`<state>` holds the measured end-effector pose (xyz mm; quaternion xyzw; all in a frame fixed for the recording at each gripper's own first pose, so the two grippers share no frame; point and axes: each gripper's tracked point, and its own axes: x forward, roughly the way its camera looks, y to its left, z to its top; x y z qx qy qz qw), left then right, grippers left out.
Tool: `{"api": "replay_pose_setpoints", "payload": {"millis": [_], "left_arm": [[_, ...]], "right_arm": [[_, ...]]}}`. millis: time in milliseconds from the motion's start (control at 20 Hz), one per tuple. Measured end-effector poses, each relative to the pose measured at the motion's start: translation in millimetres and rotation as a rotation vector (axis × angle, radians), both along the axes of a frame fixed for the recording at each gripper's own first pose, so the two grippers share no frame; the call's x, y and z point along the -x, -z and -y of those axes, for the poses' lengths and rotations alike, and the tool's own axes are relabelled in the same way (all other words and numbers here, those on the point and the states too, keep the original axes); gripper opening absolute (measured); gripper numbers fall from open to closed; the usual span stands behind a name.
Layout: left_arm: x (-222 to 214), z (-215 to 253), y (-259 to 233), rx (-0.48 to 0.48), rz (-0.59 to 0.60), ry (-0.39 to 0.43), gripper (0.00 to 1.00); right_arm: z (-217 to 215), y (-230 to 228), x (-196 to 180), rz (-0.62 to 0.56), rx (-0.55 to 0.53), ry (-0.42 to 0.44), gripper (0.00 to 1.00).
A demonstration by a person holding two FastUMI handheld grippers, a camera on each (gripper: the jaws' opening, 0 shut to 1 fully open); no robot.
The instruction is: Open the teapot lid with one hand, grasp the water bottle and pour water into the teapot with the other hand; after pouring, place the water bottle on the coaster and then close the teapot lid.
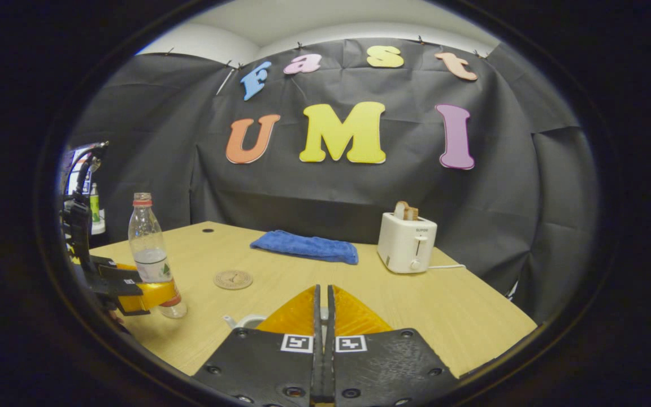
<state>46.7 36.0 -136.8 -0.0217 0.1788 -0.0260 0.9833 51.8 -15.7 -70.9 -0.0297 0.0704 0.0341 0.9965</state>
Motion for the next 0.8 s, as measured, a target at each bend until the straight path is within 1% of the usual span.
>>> {"api": "replay_pose_setpoints", "payload": {"millis": [100,200,350,500,600,750,800], "left_arm": [[2,-9,-1,-0.076,-0.028,-0.015,0.79],[1,-21,-17,-0.178,-0.010,-0.036,0.78],[-1,-29,-38,-0.385,0.034,-0.030,0.76],[-4,-26,-44,-0.620,0.044,0.028,0.75],[-4,-23,-48,-0.751,0.045,0.050,0.75],[-8,-12,-48,-0.981,0.046,0.140,0.75],[-10,-12,-48,-1.044,0.048,0.147,0.75]], "right_arm": [[7,1,2,-0.006,-0.005,0.003,0.00],[16,2,5,-0.010,-0.015,0.008,0.00],[30,3,8,-0.010,-0.026,0.015,0.00],[40,3,11,-0.009,-0.037,0.015,0.00],[46,6,14,-0.012,-0.039,0.015,0.00],[55,10,19,-0.022,-0.043,0.015,0.00],[58,12,21,-0.023,-0.047,0.015,0.00]]}}
